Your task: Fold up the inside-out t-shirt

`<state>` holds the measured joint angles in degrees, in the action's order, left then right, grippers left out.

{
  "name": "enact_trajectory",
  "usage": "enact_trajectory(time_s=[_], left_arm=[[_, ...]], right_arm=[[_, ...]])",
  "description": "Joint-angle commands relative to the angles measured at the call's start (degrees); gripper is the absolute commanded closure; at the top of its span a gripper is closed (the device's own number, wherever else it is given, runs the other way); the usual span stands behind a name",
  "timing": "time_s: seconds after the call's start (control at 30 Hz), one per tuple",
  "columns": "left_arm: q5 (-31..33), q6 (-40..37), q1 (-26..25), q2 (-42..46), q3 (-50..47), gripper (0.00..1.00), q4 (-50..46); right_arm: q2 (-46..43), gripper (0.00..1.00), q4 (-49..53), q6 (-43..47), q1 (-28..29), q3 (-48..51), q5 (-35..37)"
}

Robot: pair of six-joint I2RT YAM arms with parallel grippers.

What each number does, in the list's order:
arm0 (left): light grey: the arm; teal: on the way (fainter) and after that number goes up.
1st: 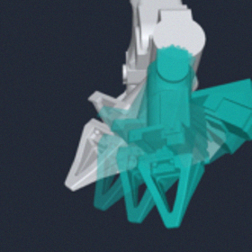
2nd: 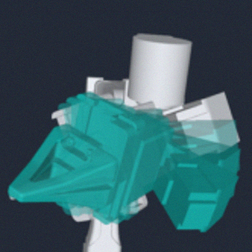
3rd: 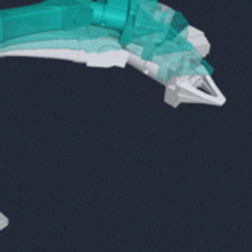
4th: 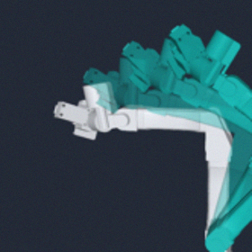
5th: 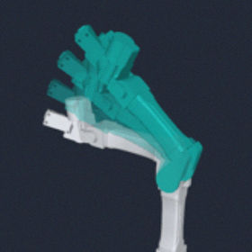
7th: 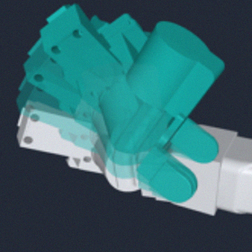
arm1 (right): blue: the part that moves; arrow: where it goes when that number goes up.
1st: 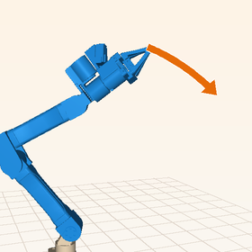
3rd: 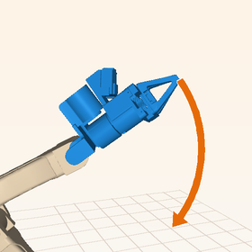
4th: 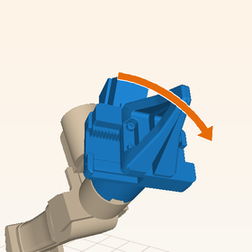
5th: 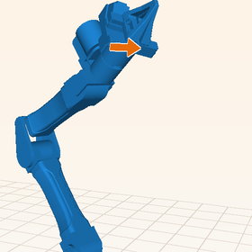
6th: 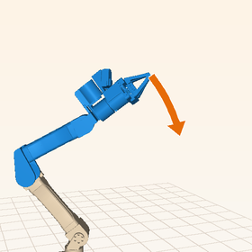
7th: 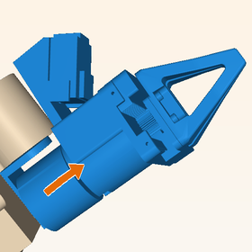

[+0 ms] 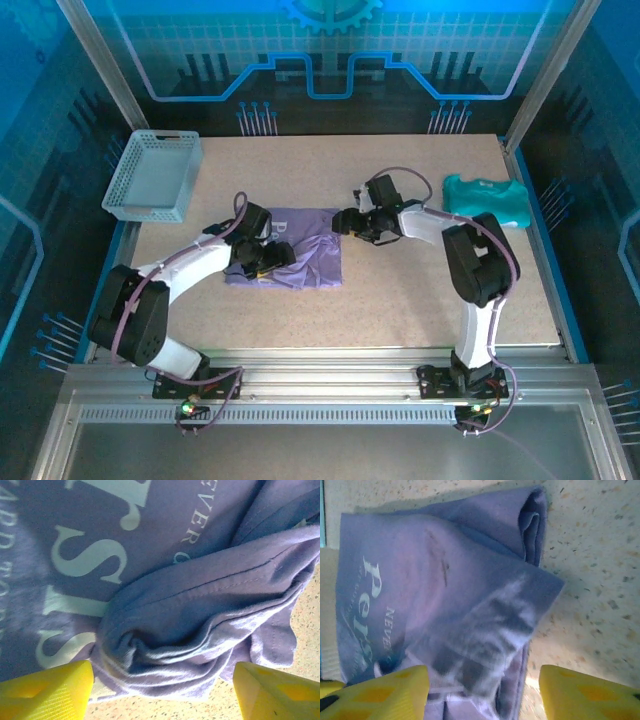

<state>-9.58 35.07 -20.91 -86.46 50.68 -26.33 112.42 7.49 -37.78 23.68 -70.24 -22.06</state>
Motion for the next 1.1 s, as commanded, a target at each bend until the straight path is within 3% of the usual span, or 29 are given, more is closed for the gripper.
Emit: enact_trajectory(time_s=[0.0, 0.1, 0.27, 0.47, 0.53, 0.67, 0.73, 0.83, 0.97, 1.07], left_arm=[[-4.1, 0.2, -0.2, -2.0, -1.0, 0.30, 3.9], [-6.0, 0.8, -0.3, -3.0, -1.5, 0.43, 6.5], [-6.2, 0.9, -0.4, -2.0, -1.2, 0.67, 8.2], [-6.5, 0.5, -3.1, 2.1, -1.1, 0.94, 10.3], [-6.6, 0.4, -5.8, 2.4, -0.1, 0.97, 11.6], [-6.4, 0.1, -12.7, 0.1, 2.8, 0.94, 15.8], [-6.3, 0.0, -15.6, -2.9, 4.8, 0.78, 17.9], [-7.7, -0.4, -18.9, -8.1, 8.7, 0.58, 20.0], [-12.7, -1.6, -20.7, -10.9, 12.9, 0.46, 21.9], [-12.6, -4.7, -20.2, -8.2, 13.0, 0.42, 19.7]], right_arm=[[2.8, 0.50, -2.4, -4.3, 0.3, -2.9, -4.3], [3.5, 0.66, -0.9, -3.8, 0.3, -4.6, -2.9], [4.2, 0.82, 2.2, -1.7, 0.0, -7.6, -1.1], [4.9, 0.88, 7.2, 2.2, -0.4, -12.5, 1.1], [6.0, 0.90, 9.3, 3.6, -0.7, -15.2, 1.2], [9.8, 0.90, 14.6, 6.6, -1.9, -21.7, 0.7], [11.7, 0.87, 17.1, 7.9, -2.7, -24.9, 0.0], [14.0, 0.73, 21.1, 10.2, -4.1, -28.7, -0.2], [13.4, 0.59, 26.6, 14.1, -6.7, -31.7, 1.5], [8.8, 0.54, 27.7, 15.9, -8.8, -28.9, 2.8]])
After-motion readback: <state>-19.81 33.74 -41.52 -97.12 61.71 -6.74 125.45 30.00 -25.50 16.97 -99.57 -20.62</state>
